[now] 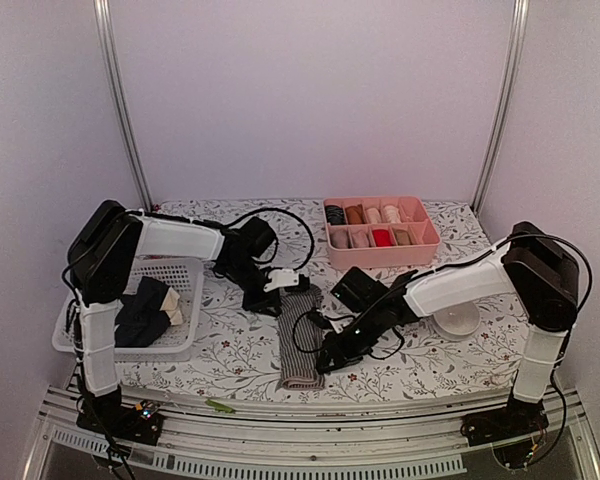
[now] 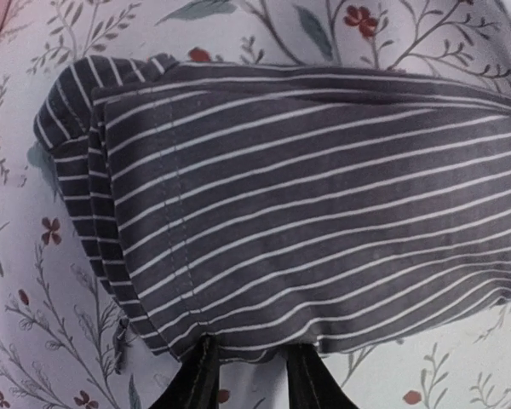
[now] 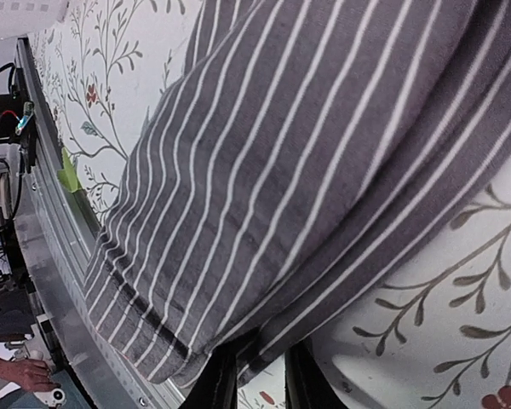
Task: Roll the underwear
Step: Rotate the underwear at the center of the board, then smooth out the underwear at the center of the board, then roll the underwear at the center of the board.
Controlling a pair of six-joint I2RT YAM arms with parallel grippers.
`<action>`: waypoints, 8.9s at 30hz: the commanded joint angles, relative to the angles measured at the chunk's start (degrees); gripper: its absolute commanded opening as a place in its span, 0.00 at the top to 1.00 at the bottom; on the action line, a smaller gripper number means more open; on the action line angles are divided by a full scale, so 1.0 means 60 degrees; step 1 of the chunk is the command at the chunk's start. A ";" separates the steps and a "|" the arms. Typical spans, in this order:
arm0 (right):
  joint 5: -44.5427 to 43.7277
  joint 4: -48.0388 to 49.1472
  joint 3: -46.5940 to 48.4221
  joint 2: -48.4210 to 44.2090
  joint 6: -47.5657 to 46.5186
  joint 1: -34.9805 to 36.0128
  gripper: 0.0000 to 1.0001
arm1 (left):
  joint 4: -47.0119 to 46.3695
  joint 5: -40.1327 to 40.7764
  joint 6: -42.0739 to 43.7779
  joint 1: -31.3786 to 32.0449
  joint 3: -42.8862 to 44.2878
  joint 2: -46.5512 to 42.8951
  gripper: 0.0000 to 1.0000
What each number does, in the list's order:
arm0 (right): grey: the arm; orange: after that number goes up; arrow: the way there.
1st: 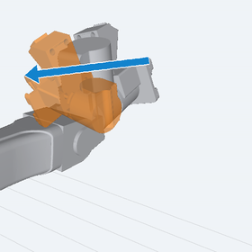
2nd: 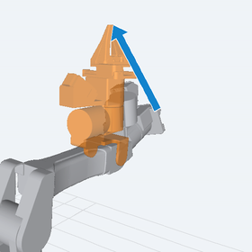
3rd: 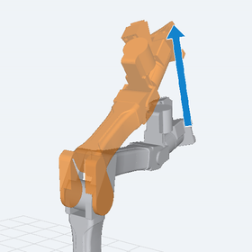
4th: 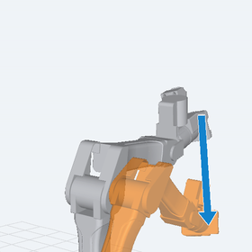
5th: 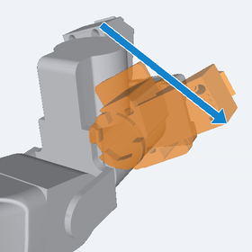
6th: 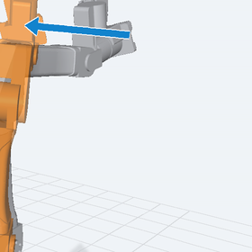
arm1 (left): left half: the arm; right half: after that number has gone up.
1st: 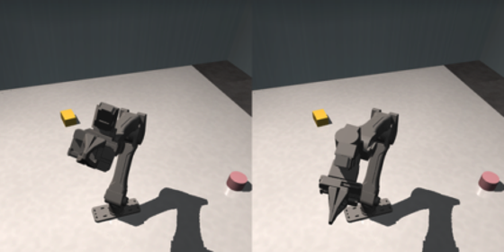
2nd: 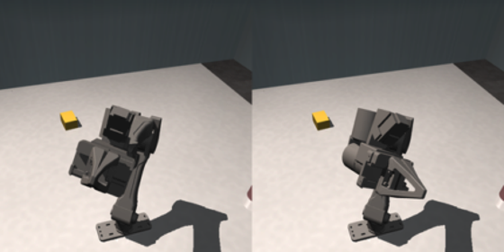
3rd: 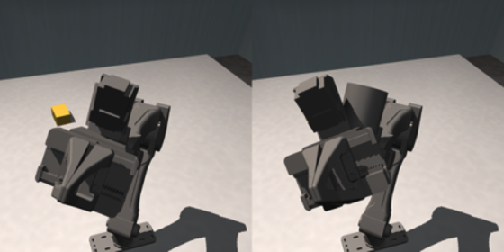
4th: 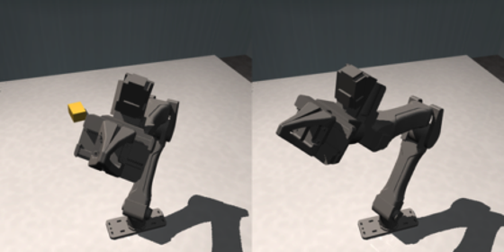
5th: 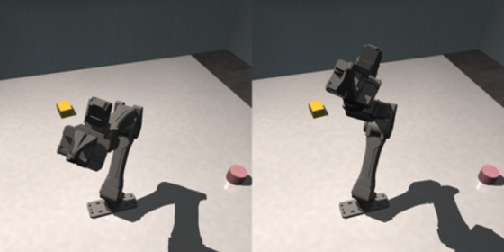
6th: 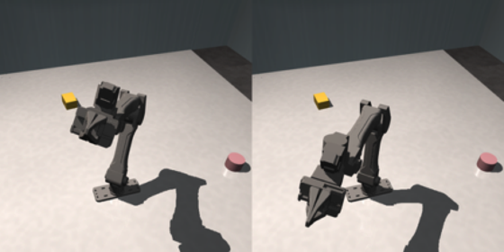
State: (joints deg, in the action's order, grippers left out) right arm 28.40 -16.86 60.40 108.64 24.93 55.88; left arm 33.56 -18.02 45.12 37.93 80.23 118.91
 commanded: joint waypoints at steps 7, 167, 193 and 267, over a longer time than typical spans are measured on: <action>-0.1015 -0.0692 -0.0211 -0.1689 0.0932 0.0227 0.65 | -0.0101 -0.1372 -0.1184 -0.0382 0.0035 -0.0832 0.64; 0.0908 0.4798 -0.2579 -0.0365 -0.1369 0.1076 1.00 | -0.2431 -0.4640 -0.2366 -0.0931 -0.3410 -0.4326 0.50; 0.4395 0.4012 -0.1134 0.2532 0.1558 -0.0739 1.00 | -0.7913 0.0165 0.0315 0.4283 -0.8142 -0.5737 0.60; 0.1015 0.2123 -0.1093 -0.0466 -0.2074 0.0554 1.00 | -0.0772 -0.5029 -0.1076 -0.1105 -0.1859 -0.3049 0.52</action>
State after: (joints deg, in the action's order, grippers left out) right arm 18.65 -1.50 53.30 104.31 -0.30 64.05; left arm 51.66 -54.06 46.78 32.93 80.42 113.10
